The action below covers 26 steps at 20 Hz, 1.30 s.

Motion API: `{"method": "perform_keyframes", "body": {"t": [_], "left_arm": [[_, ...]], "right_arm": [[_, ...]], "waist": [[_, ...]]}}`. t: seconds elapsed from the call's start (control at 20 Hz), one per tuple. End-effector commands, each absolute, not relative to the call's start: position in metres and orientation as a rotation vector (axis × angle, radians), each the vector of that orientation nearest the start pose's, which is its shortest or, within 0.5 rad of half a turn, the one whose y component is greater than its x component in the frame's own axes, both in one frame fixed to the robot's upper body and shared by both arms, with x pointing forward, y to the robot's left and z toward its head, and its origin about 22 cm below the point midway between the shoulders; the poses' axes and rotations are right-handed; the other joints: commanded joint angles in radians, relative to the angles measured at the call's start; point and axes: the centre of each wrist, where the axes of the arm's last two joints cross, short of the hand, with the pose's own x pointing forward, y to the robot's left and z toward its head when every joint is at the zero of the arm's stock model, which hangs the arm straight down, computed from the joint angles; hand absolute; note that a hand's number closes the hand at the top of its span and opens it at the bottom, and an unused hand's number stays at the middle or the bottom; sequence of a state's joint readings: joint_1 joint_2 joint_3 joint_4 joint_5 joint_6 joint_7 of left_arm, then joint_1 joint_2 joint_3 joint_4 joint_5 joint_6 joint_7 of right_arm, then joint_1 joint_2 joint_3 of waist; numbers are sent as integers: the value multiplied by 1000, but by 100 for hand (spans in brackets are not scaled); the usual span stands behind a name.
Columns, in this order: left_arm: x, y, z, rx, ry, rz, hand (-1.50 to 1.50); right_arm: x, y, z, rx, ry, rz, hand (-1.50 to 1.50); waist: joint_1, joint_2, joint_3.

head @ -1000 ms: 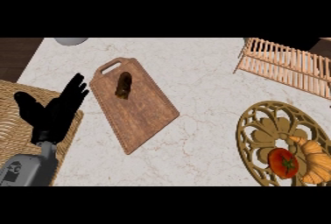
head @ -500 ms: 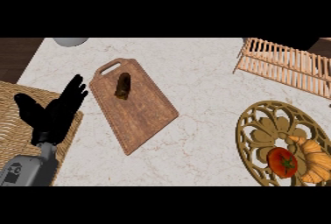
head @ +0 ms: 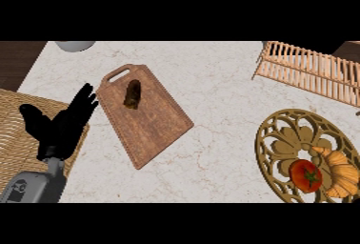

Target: Pick the croissant from the placemat and place it in the tiered shelf

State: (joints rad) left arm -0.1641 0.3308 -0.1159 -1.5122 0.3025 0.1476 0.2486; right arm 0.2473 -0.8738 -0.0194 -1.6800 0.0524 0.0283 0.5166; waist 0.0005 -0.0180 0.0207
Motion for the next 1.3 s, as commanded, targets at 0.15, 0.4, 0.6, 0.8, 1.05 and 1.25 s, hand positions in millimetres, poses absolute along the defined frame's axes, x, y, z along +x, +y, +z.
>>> {"method": "perform_keyframes", "body": {"t": [0.15,0.4,0.6,0.8,1.05,1.25], "left_arm": [[249,282,-17,80,-1136,31,0],[252,300,-13,83,-1124,44,0],[252,288,-18,96,-1130,34,0],[243,283,-17,76,-1123,25,0],[262,285,-8,91,-1147,16,0],[258,291,-4,72,-1133,26,0]], "right_arm": [[199,-401,77,-832,-768,531,-150],[188,-388,49,-878,-728,540,-150],[193,-389,49,-904,-748,547,-150],[202,-385,34,-898,-792,502,-150],[215,-385,23,-882,-808,538,-150],[217,-383,3,-856,-827,537,-150]], "waist": [[20,27,-21],[15,28,-21],[3,26,-21],[25,25,-20],[19,29,-20],[28,29,-18]]}}
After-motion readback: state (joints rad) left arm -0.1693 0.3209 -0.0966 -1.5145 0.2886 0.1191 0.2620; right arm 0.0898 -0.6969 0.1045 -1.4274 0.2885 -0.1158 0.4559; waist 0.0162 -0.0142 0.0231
